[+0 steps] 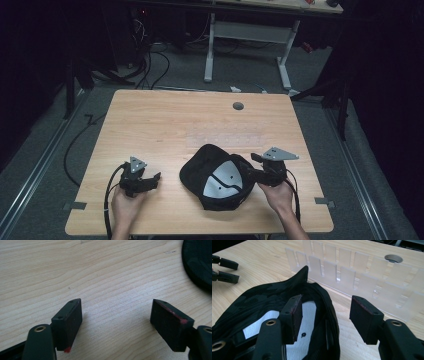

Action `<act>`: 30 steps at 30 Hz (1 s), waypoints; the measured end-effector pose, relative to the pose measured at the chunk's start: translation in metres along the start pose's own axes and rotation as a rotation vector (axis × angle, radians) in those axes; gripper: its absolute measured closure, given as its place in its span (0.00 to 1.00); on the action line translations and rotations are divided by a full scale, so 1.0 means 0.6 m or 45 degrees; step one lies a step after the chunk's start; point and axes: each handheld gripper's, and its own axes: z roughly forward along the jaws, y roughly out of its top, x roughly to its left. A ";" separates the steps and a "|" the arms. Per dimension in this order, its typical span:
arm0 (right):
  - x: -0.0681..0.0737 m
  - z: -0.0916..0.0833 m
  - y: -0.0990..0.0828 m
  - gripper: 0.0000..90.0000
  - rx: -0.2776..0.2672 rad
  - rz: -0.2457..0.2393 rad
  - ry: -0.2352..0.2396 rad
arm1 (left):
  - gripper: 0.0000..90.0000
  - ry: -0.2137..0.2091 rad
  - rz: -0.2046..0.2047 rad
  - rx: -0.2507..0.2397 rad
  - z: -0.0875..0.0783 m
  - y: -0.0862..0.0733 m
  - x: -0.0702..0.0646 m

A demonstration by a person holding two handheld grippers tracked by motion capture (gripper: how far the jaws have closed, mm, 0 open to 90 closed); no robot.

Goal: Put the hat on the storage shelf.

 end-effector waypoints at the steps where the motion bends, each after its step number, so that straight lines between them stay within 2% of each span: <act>1: 0.001 0.003 0.002 0.49 0.004 -0.004 0.002 | 0.29 0.000 0.000 0.000 0.000 0.000 0.000; 16: 0.000 0.048 0.012 0.46 0.100 -0.027 0.020 | 0.29 0.000 0.000 0.000 0.000 0.000 0.000; 30: -0.001 0.081 0.007 0.46 0.152 -0.035 0.024 | 0.29 0.000 -0.001 -0.001 0.000 0.000 0.000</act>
